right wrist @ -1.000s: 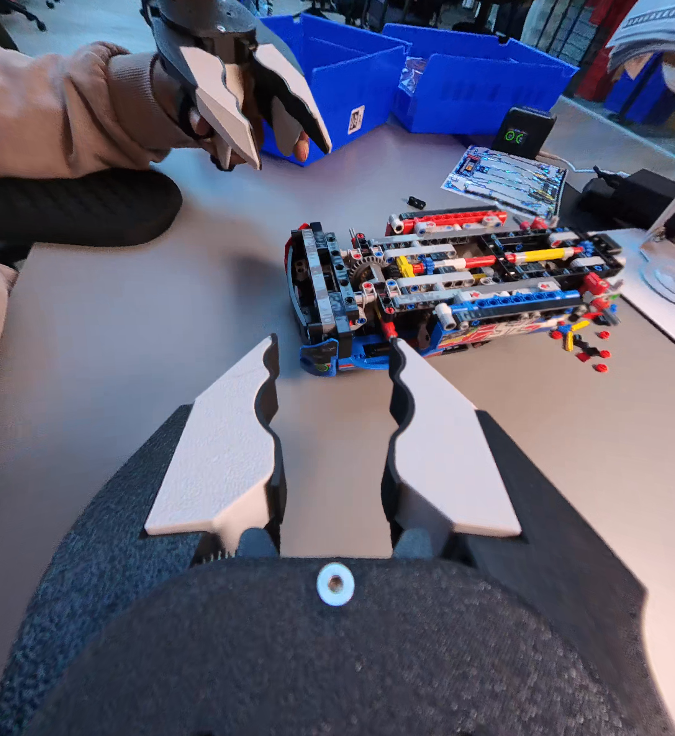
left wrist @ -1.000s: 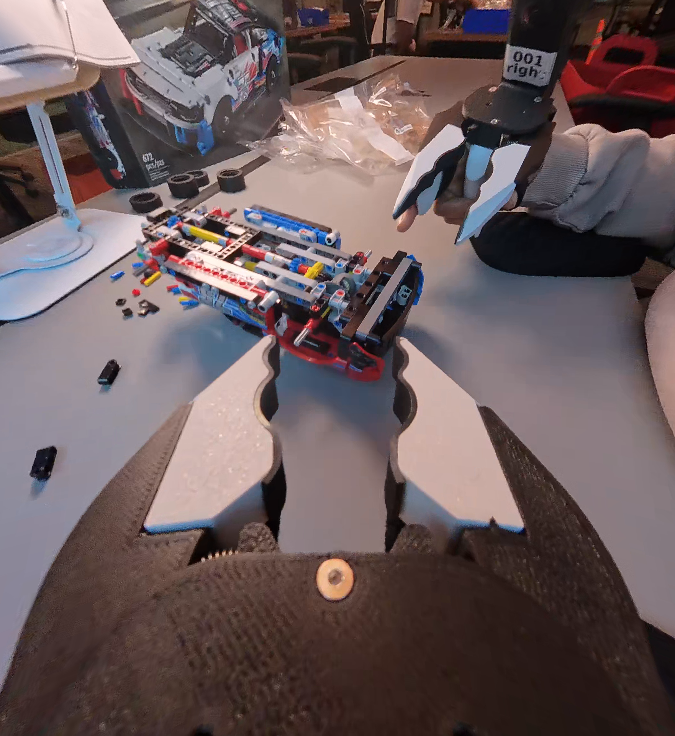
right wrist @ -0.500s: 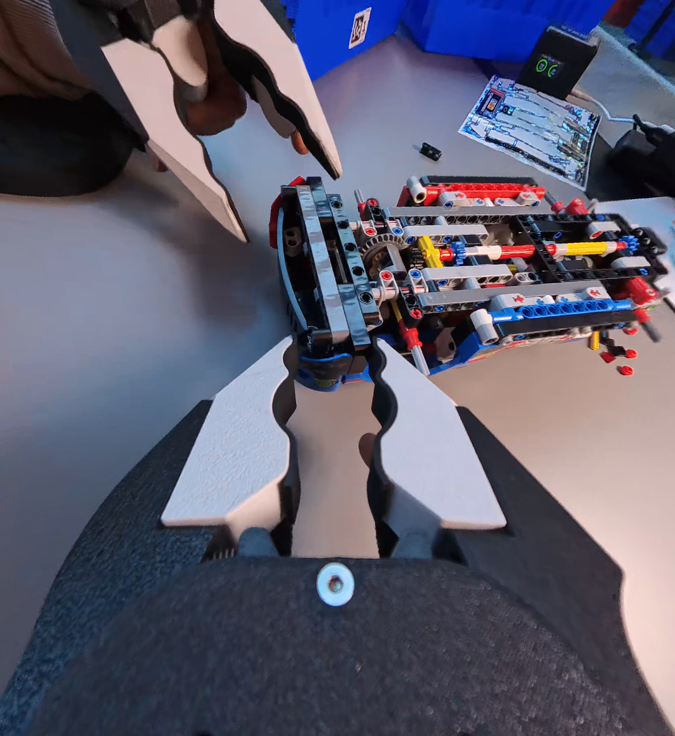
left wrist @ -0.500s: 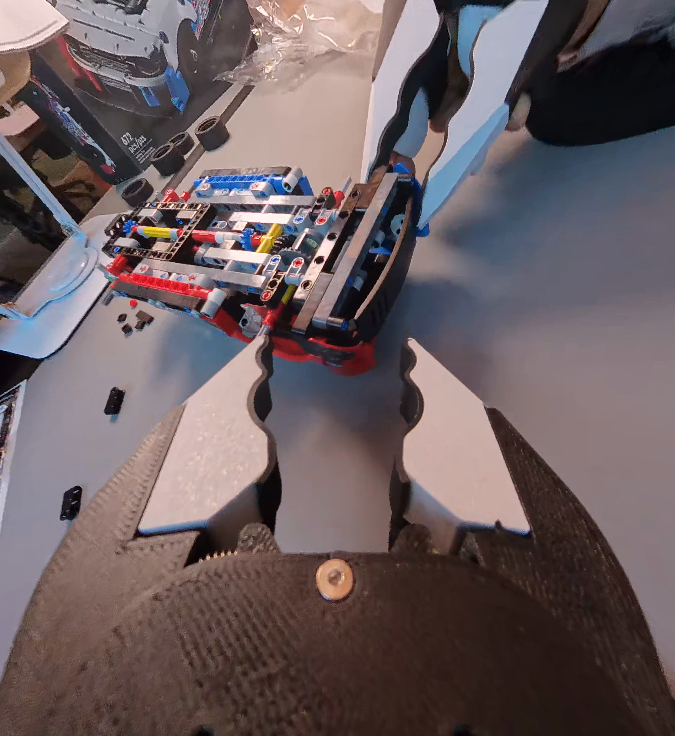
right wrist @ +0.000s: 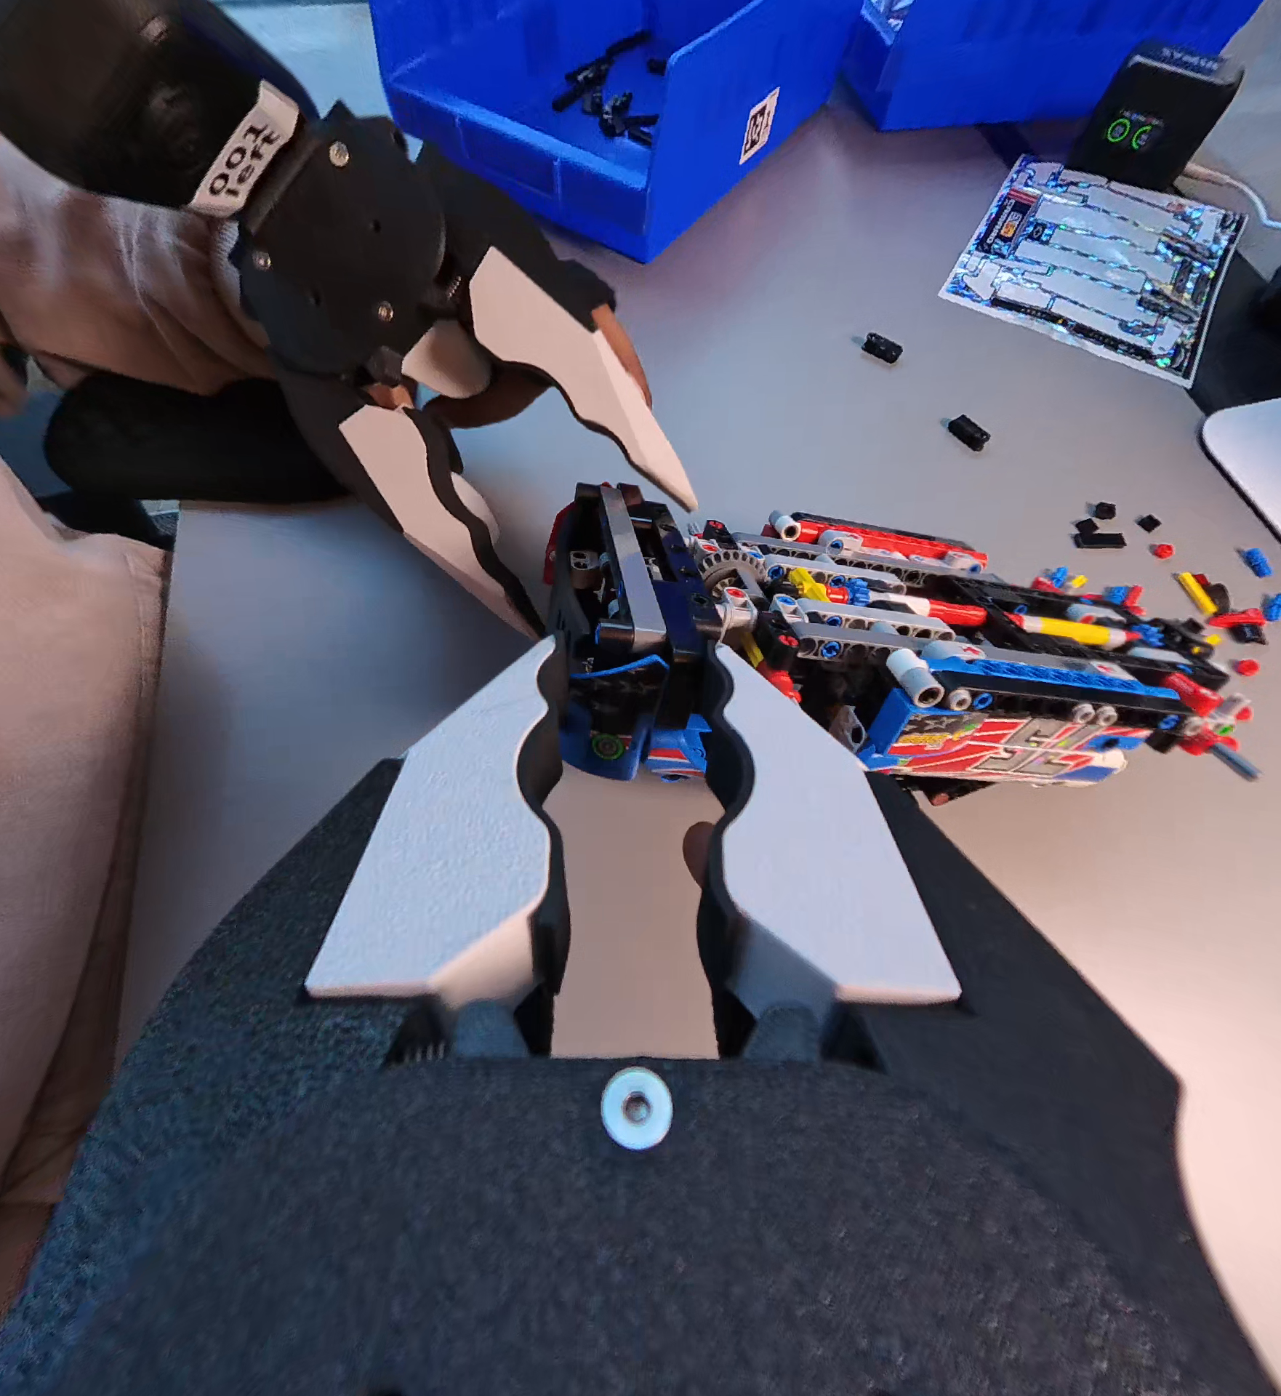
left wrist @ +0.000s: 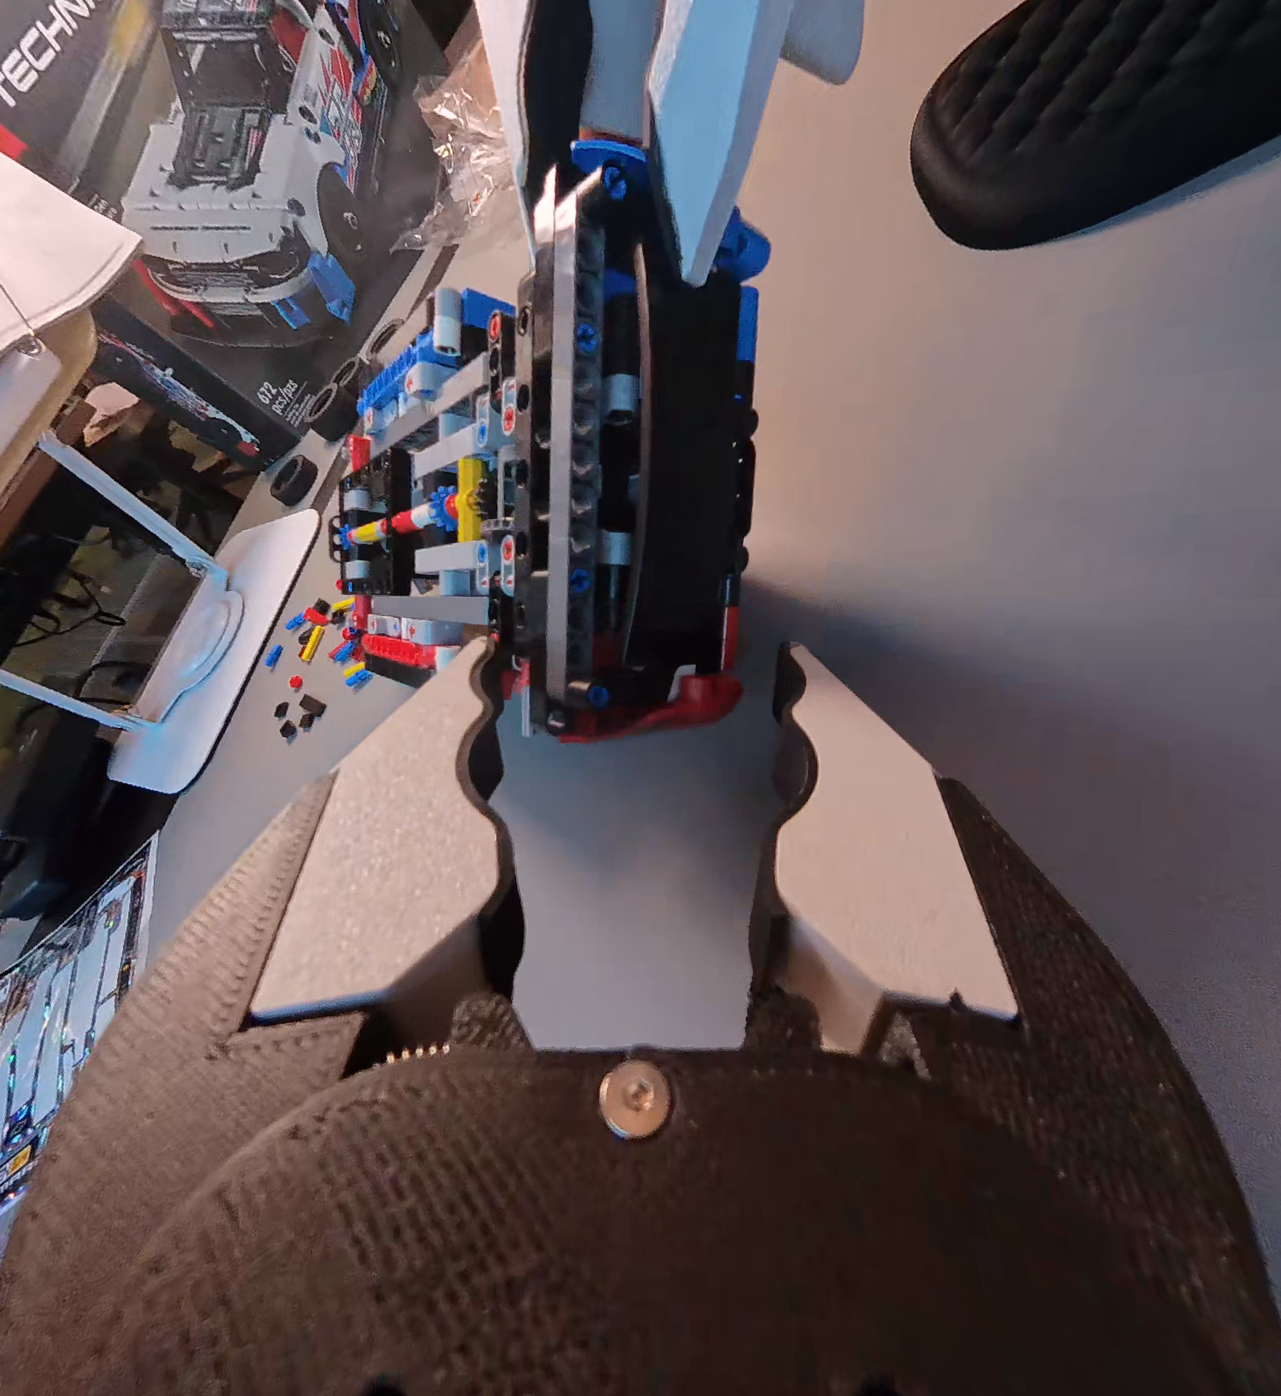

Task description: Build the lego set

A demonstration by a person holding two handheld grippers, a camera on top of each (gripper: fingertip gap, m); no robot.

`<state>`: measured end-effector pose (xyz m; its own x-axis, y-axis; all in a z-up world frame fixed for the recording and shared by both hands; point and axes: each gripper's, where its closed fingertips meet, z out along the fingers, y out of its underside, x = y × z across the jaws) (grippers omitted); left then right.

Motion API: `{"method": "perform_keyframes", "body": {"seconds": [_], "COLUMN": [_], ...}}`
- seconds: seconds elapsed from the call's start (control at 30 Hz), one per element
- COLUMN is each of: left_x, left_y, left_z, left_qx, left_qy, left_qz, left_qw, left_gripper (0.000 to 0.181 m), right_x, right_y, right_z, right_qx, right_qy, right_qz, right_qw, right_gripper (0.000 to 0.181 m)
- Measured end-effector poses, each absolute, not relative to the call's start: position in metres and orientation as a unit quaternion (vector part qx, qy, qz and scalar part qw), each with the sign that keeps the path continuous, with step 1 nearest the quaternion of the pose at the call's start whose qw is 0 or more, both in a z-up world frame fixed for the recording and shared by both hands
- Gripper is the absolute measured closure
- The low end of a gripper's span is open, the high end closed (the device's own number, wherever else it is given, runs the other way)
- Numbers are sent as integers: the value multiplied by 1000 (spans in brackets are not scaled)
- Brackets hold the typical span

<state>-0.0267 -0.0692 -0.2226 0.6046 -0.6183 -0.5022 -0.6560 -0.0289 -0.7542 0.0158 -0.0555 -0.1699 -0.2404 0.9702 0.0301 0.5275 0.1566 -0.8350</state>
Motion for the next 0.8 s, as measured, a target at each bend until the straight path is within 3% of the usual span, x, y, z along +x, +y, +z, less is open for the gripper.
{"method": "perform_keyframes", "body": {"seconds": [0.03,0.2,0.37,0.5,0.8], "left_x": [-26,-32,-39,-48,-89], "left_y": [-68,-53,-57,-58,-56], "left_z": [-222,-221,-208,-197,-139], "left_qx": [-718,-716,-726,-731,-705], "left_qy": [438,428,384,347,142], "left_qz": [18,67,-3,-47,-290], "left_qw": [540,548,570,586,632], "left_gripper": [110,119,121,121,122], "right_x": [13,-6,-11,13,7], "right_y": [-55,-58,-56,-45,19], "right_z": [-168,-159,-136,-106,-162], "right_qx": [-544,-576,-538,-446,-469], "right_qy": [-691,-668,-645,-627,-630], "right_qz": [368,370,421,479,289], "right_qw": [300,293,342,423,548], "right_gripper": [149,150,147,123,98]}}
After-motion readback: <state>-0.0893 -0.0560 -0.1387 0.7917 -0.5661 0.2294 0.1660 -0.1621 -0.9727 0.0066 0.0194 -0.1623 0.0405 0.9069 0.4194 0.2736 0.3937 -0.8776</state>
